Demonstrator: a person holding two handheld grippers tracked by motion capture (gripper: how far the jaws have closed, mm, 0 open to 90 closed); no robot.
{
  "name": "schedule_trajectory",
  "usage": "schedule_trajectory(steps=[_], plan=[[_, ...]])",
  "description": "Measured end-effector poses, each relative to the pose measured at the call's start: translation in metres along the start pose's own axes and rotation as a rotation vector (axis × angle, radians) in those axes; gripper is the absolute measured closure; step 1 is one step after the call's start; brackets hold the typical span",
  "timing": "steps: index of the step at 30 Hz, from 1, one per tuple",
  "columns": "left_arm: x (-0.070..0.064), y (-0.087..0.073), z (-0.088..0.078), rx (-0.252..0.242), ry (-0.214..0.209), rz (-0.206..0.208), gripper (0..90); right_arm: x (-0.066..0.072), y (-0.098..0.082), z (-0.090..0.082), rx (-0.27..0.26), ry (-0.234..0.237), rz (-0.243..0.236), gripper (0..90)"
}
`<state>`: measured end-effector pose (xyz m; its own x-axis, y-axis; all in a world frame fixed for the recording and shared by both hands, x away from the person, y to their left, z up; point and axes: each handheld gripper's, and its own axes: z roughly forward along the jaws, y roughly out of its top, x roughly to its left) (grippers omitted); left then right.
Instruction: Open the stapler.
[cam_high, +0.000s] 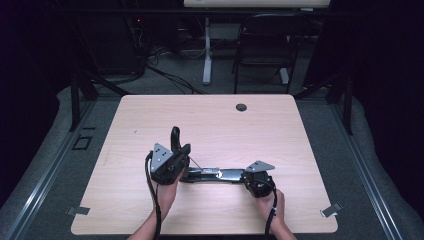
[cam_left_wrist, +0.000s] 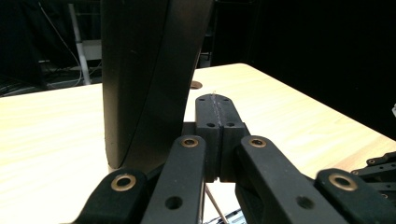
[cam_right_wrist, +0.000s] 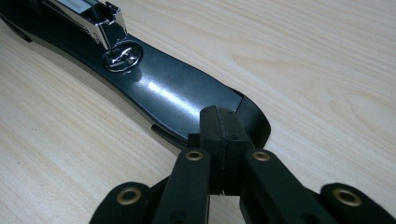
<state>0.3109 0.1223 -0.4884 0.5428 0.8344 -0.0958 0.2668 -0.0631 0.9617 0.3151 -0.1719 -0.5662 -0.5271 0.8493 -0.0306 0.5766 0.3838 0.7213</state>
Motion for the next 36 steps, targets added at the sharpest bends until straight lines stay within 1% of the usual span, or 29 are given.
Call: schedule_trajectory(steps=[2, 3, 5, 14, 15, 16, 17, 18, 19, 20, 21, 22, 23, 24, 25, 28, 29, 30, 36], plan=[[0.001, -0.001, 0.000, 0.004, -0.004, -0.005, 90.0, 0.000, 0.000, 0.000, -0.002, -0.001, 0.001, 90.0], [0.001, -0.001, 0.000, -0.003, -0.010, -0.003, 90.0, 0.000, 0.000, 0.000, -0.005, -0.002, 0.000, 90.0], [0.003, -0.001, -0.002, 0.005, -0.013, 0.000, 90.0, 0.000, 0.000, 0.000, 0.000, 0.003, 0.007, 90.0], [0.006, -0.001, -0.006, -0.003, 0.008, 0.001, 90.0, 0.000, 0.000, 0.000, -0.005, 0.001, 0.001, 90.0], [0.008, -0.002, -0.007, -0.011, 0.027, -0.008, 90.0, 0.000, 0.000, 0.000, -0.004, 0.001, 0.002, 90.0], [0.014, -0.003, -0.009, -0.018, 0.036, -0.025, 90.0, 0.000, 0.000, 0.000, 0.001, 0.003, 0.001, 90.0], [0.026, -0.004, -0.014, -0.016, 0.047, -0.063, 90.0, 0.000, 0.000, 0.000, -0.005, -0.001, -0.001, 90.0], [0.026, -0.004, -0.014, -0.016, 0.047, -0.063, 90.0, 0.000, 0.000, 0.000, -0.005, -0.001, -0.001, 90.0], [0.037, -0.008, -0.017, -0.006, 0.055, -0.098, 90.0, 0.000, 0.000, 0.000, -0.001, 0.003, -0.002, 90.0], [0.037, -0.008, -0.017, -0.006, 0.055, -0.098, 90.0, 0.000, 0.000, 0.000, -0.001, 0.003, -0.002, 90.0], [0.041, -0.011, -0.018, -0.007, 0.063, -0.117, 90.0, 0.000, 0.000, 0.001, -0.006, 0.000, 0.003, 90.0], [0.044, -0.014, -0.019, -0.015, 0.047, -0.135, 90.0, 0.000, 0.001, 0.000, 0.002, 0.009, -0.003, 90.0], [0.045, -0.015, -0.019, -0.005, 0.072, -0.135, 90.0, 0.001, 0.001, 0.000, 0.000, 0.001, -0.003, 90.0], [0.045, -0.016, -0.019, -0.012, 0.063, -0.135, 90.0, 0.001, 0.001, 0.001, 0.001, 0.000, -0.005, 90.0], [0.042, -0.017, -0.019, -0.008, 0.076, -0.124, 90.0, 0.001, 0.001, 0.000, 0.000, -0.003, -0.003, 90.0], [0.042, -0.020, -0.018, -0.002, 0.070, -0.131, 90.0, 0.001, 0.001, 0.001, -0.001, 0.000, -0.003, 90.0], [0.041, -0.020, -0.018, -0.006, 0.079, -0.117, 90.0, 0.001, 0.000, 0.000, -0.001, -0.002, -0.004, 90.0], [0.040, -0.020, -0.019, -0.004, 0.085, -0.113, 90.0, 0.001, 0.000, 0.000, -0.001, -0.002, -0.004, 90.0], [0.041, -0.019, -0.019, 0.002, 0.075, -0.108, 90.0, 0.000, 0.000, 0.000, -0.002, 0.002, -0.002, 90.0]])
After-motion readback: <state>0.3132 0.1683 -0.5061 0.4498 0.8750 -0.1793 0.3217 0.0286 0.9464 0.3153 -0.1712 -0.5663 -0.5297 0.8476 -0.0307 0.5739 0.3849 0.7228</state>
